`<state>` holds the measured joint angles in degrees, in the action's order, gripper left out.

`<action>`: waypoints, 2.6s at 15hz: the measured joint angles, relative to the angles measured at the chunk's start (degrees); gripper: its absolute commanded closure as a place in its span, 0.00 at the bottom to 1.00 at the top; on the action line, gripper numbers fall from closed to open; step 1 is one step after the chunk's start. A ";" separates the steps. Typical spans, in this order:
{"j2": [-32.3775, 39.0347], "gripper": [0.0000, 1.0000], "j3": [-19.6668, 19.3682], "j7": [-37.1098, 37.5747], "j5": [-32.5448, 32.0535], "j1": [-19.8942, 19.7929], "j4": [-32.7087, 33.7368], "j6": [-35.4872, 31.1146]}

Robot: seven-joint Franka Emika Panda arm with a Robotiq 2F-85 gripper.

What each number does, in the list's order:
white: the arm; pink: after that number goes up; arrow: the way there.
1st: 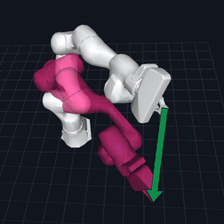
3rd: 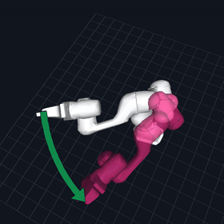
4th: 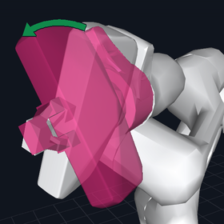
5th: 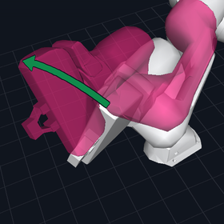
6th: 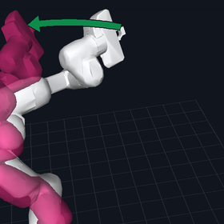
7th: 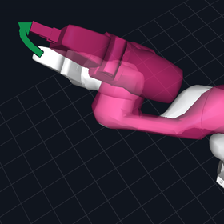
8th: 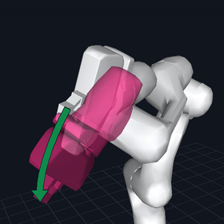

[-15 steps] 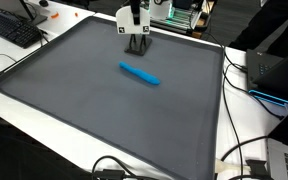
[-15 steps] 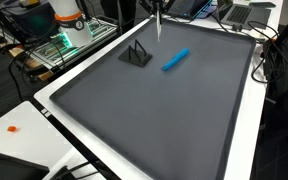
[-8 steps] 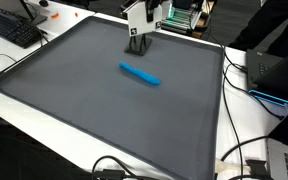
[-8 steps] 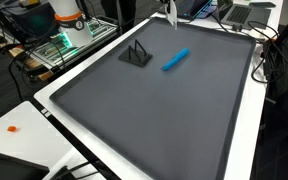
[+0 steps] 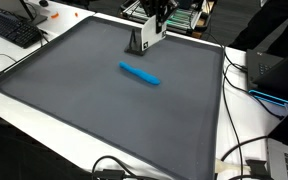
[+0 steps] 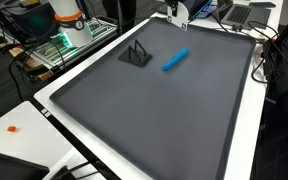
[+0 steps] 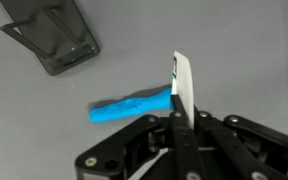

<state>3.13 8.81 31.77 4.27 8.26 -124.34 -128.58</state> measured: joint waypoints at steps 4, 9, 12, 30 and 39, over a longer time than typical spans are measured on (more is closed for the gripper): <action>3.09 0.96 0.13 -2.07 -1.32 0.97 2.34 0.35; 2.91 0.99 -0.01 -2.07 -1.31 0.97 2.42 0.35; 3.00 0.99 -0.01 -2.14 -1.24 1.01 2.52 0.35; 17.62 0.99 -0.58 -15.10 -6.26 3.37 13.13 0.14; 23.12 0.99 -2.21 -15.16 -9.76 4.88 17.03 -1.05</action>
<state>26.25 6.60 16.61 -5.49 13.14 -107.31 -129.63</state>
